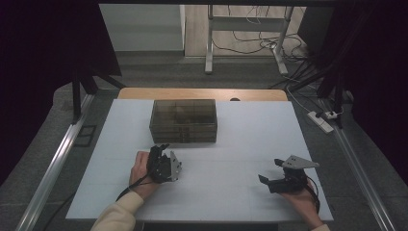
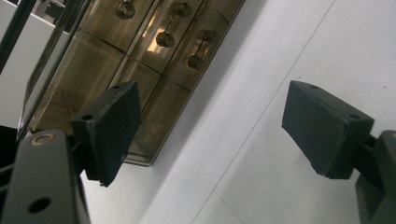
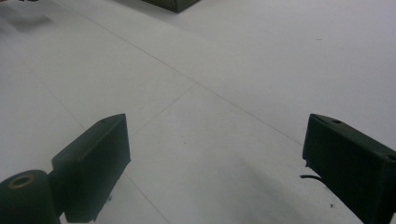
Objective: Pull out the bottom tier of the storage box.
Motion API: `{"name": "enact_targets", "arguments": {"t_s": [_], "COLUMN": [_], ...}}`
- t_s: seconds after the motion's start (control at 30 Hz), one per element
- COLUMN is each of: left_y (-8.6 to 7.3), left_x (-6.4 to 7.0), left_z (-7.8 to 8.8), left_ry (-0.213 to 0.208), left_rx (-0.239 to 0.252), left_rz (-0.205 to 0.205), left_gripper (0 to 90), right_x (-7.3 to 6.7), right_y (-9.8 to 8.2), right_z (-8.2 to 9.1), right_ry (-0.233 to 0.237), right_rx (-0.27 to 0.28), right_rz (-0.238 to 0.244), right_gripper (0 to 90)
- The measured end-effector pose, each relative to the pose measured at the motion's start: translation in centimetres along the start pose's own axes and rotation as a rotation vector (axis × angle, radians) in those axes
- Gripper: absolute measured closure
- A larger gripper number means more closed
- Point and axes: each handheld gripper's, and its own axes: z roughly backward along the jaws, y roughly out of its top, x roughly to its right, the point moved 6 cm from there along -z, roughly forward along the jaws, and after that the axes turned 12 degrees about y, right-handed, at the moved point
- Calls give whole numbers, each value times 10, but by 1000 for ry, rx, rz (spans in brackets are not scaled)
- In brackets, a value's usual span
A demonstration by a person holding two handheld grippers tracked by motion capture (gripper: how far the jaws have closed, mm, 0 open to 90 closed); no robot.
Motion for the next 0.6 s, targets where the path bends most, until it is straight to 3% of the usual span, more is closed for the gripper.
{"name": "enact_targets", "arguments": {"t_s": [0.6], "left_y": [3], "left_x": [3], "left_z": [-10], "left_ry": [20], "left_rx": [-14], "left_rz": [-9], "left_gripper": [213], "right_x": [0], "right_y": [0], "right_z": [-1], "right_ry": [-3], "right_rx": [-1], "right_rz": [0], "right_gripper": [72]}}
